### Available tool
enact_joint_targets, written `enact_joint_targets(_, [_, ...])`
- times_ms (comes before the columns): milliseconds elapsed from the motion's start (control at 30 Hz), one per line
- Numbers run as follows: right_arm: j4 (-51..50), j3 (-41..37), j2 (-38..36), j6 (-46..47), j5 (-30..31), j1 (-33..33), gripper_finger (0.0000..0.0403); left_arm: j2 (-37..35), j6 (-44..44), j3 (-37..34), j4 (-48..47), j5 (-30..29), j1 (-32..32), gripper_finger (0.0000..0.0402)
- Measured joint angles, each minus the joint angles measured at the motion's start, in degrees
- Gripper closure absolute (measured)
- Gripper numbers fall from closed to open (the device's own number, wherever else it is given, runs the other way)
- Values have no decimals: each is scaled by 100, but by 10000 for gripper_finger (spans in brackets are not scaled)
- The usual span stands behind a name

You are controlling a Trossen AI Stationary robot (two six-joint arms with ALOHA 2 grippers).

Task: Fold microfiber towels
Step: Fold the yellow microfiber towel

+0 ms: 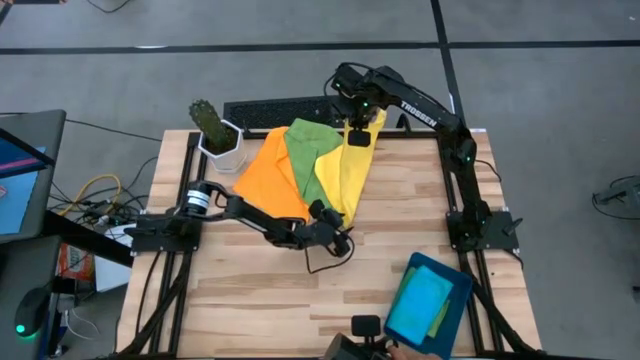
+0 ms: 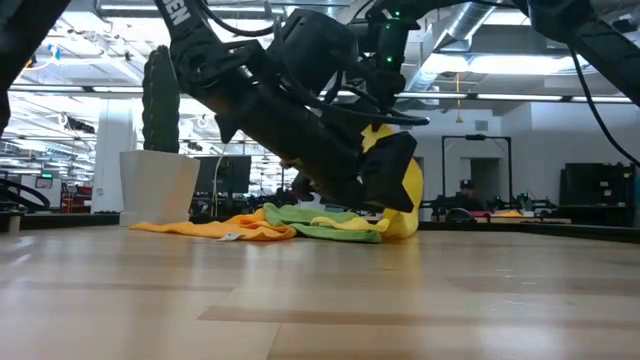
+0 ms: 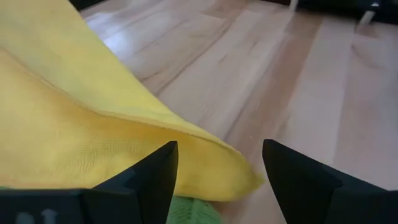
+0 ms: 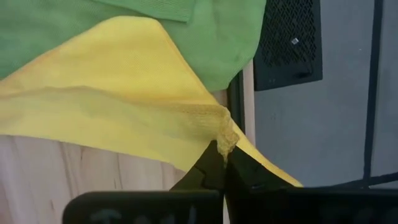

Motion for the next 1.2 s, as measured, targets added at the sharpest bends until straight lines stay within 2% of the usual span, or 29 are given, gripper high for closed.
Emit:
enact_joint_targets(100, [9, 0, 0, -8, 0, 0, 387, 0, -129, -2, -21, 124, 77, 210])
enact_joint_targets(300, [2, 0, 0, 16, -2, 1, 386, 79, 105, -4, -73, 401, 230, 370])
enact_joint_targets(333, [-4, 0, -4, 29, -2, 4, 385, 77, 148, -2, -113, 501, 257, 385])
enact_joint_targets(433, [-40, -9, -128, 67, 4, 62, 387, -100, 160, -11, -778, 668, 284, 396])
enact_joint_targets(533, [-90, -9, -390, 193, -40, 129, 393, -653, 202, -10, -1714, 588, 128, 399])
enact_joint_targets(600, [-143, -9, -619, 302, -42, 178, 393, -1112, 355, 1, -2434, 239, -83, 400])
enact_joint_targets(767, [-173, -7, -1234, 909, -79, 322, 384, -2433, 634, -2, -4401, -1100, -648, 401])
enact_joint_targets(900, [-150, -125, -1687, 1490, -466, 594, 390, -3374, 285, -2, -6151, -1571, -900, 401])
enact_joint_targets(1067, [-215, -269, -2032, 2015, -492, 1318, 388, -4486, -399, -4, -7932, -1556, -1092, 401])
enact_joint_targets(1200, [-46, -527, -2344, 2387, -487, 2065, 383, -5376, -713, -6, -8682, -1318, -1262, 401])
